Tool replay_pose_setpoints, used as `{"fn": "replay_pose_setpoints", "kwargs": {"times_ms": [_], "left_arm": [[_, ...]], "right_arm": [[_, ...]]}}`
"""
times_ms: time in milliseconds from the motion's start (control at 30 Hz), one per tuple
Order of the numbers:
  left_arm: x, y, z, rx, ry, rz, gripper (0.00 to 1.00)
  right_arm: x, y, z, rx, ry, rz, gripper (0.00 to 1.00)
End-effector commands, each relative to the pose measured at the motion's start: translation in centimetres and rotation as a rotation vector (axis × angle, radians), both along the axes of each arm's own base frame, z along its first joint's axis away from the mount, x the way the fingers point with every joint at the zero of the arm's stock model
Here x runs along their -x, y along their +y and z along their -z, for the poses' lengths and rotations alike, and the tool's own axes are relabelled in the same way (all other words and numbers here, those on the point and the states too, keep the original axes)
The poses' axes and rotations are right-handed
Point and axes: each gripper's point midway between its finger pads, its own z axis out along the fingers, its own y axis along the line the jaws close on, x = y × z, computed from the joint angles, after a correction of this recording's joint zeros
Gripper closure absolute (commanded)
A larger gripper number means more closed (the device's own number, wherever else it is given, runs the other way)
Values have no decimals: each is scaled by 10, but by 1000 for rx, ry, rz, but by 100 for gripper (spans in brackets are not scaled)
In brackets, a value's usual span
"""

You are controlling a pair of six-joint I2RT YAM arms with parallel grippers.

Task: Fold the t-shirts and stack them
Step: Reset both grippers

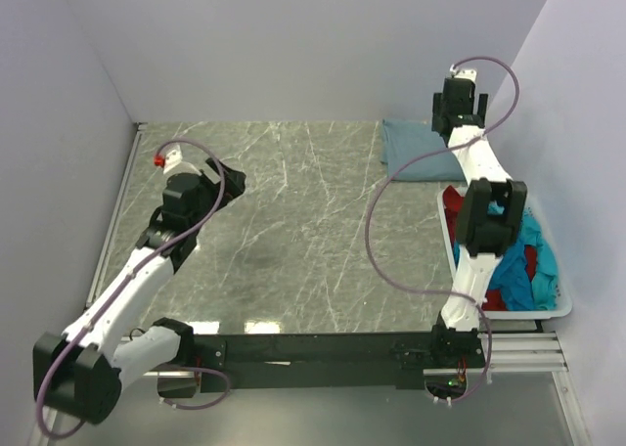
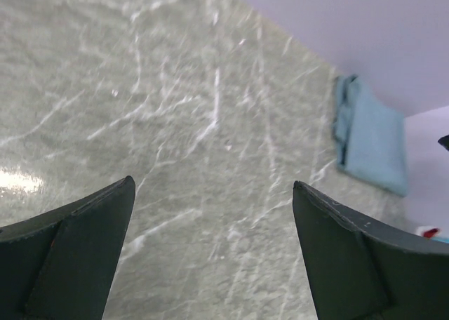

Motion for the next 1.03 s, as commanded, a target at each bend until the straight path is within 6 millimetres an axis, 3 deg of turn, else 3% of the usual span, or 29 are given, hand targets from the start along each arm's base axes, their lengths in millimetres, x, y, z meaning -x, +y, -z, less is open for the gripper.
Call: {"fn": "replay_pose_setpoints", "kwargs": {"times_ms": [0, 67, 133, 167, 200, 233, 267, 300, 333, 367, 433, 467, 533, 567, 633, 767, 1000], "left_arm": [[11, 13, -24, 21, -82, -47, 0], [19, 12, -18, 37, -79, -36, 1], [28, 11, -21, 59, -100, -23, 1], [32, 12, -19, 69, -88, -24, 1], [35, 13, -19, 71, -86, -29, 1], [37, 15, -18, 73, -77, -34, 1], [40, 15, -14, 75, -60, -34, 1], [44, 15, -9, 71, -42, -29, 1], [46, 15, -5, 69, -30, -28, 1], [49, 15, -1, 74, -20, -28, 1], [56, 17, 7, 75, -9, -25, 0], [60, 17, 6, 82, -19, -22, 0], [66, 19, 16, 80, -11, -26, 1], [68, 20, 16, 88, -14, -30, 1], [74, 24, 17, 91, -26, -42, 1], [83, 30, 16, 100, -45, -58, 1], [92, 35, 21, 108, -42, -74, 1]], "right_arm": [[23, 64, -90, -95, -258, -42, 10], [42, 85, -92, -150, -285, -53, 10], [75, 117, -85, -251, -300, -95, 10], [92, 128, -56, -308, -267, -91, 10], [109, 150, -71, -358, -301, -152, 10], [122, 158, -67, -383, -300, -164, 10], [141, 164, -40, -410, -256, -158, 10], [158, 179, -51, -435, -286, -199, 10], [169, 187, -45, -455, -283, -215, 10], [188, 191, -18, -490, -242, -211, 10], [210, 210, -22, -589, -274, -293, 10], [228, 211, -8, -639, -275, -293, 10], [241, 226, -7, -722, -301, -371, 10], [254, 228, 13, -750, -272, -382, 10], [267, 235, 1, -796, -330, -449, 9], [288, 228, 0, -808, -379, -459, 9], [300, 219, -10, -801, -438, -455, 8]]}}
